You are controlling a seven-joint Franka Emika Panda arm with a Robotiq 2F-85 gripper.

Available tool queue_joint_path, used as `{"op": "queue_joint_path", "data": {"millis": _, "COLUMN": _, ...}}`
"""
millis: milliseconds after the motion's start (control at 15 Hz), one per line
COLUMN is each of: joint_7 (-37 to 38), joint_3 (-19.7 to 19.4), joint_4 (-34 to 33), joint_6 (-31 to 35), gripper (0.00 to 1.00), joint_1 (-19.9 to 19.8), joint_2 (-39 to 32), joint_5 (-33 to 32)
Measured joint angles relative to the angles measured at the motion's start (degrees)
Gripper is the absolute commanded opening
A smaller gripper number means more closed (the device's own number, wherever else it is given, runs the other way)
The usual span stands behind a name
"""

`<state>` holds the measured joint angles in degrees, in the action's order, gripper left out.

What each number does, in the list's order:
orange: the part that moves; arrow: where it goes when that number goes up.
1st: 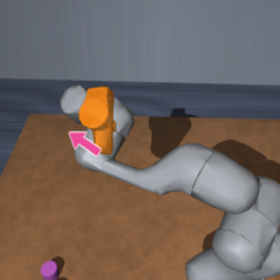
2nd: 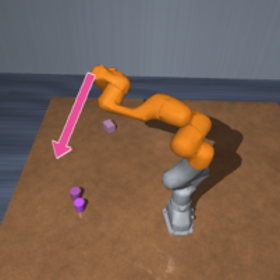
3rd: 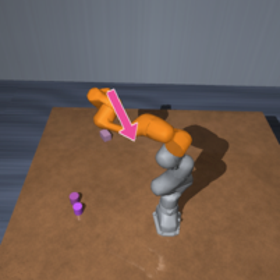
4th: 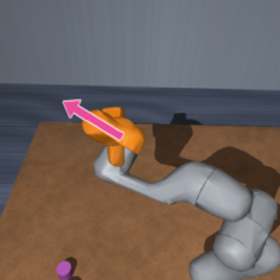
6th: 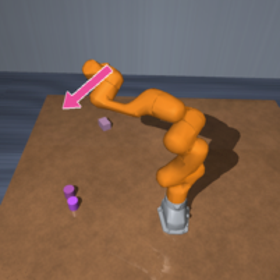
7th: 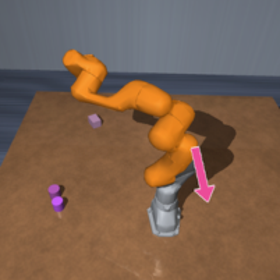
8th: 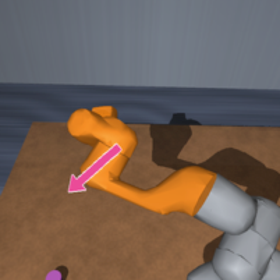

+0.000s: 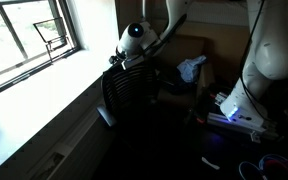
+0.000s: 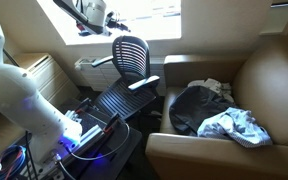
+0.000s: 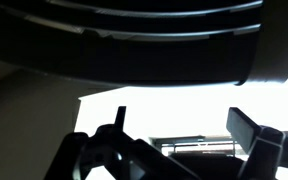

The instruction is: Put the belt on the black chair on the brown chair

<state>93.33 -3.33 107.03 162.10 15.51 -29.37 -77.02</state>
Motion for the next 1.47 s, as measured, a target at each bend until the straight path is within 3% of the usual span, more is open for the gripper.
{"op": "queue_joint_path", "data": {"millis": 200, "joint_7": -8.0, "joint_3": 3.3, "joint_4": -1.6, "joint_6": 5.6, "gripper": 1.0, "joint_1": -2.9, "joint_2": -5.9, "joint_5": 10.2}}
{"op": "queue_joint_path", "data": {"millis": 400, "joint_7": -19.9, "joint_3": 11.2, "joint_4": -5.3, "joint_6": 5.9, "gripper": 1.0, "joint_1": -8.4, "joint_2": -14.6, "joint_5": 21.0}}
{"op": "queue_joint_path", "data": {"millis": 533, "joint_7": -21.4, "joint_3": 13.4, "joint_4": -6.2, "joint_6": 5.9, "gripper": 1.0, "joint_1": -10.3, "joint_2": -16.5, "joint_5": 21.6}}
{"op": "queue_joint_path", "data": {"millis": 733, "joint_7": -19.9, "joint_3": 12.9, "joint_4": -6.1, "joint_6": 6.4, "gripper": 1.0, "joint_1": -9.7, "joint_2": -16.4, "joint_5": 21.0}}
{"op": "queue_joint_path", "data": {"millis": 867, "joint_7": -13.5, "joint_3": 9.5, "joint_4": -6.1, "joint_6": 9.8, "gripper": 1.0, "joint_1": -6.9, "joint_2": -16.5, "joint_5": 18.1}}
{"op": "queue_joint_path", "data": {"millis": 1000, "joint_7": -4.9, "joint_3": 3.0, "joint_4": -6.3, "joint_6": 15.0, "gripper": 1.0, "joint_1": -1.7, "joint_2": -16.8, "joint_5": 13.4}}
{"op": "queue_joint_path", "data": {"millis": 1067, "joint_7": -0.6, "joint_3": -1.2, "joint_4": -6.8, "joint_6": 17.3, "gripper": 0.75, "joint_1": 1.9, "joint_2": -17.1, "joint_5": 11.1}}
{"op": "queue_joint_path", "data": {"millis": 1200, "joint_7": 7.6, "joint_3": -10.0, "joint_4": -8.1, "joint_6": 20.6, "gripper": 0.66, "joint_1": 9.8, "joint_2": -18.3, "joint_5": 7.5}}
{"op": "queue_joint_path", "data": {"millis": 1467, "joint_7": 21.0, "joint_3": -25.1, "joint_4": -10.7, "joint_6": 26.5, "gripper": 0.38, "joint_1": 23.9, "joint_2": -22.1, "joint_5": 4.7}}
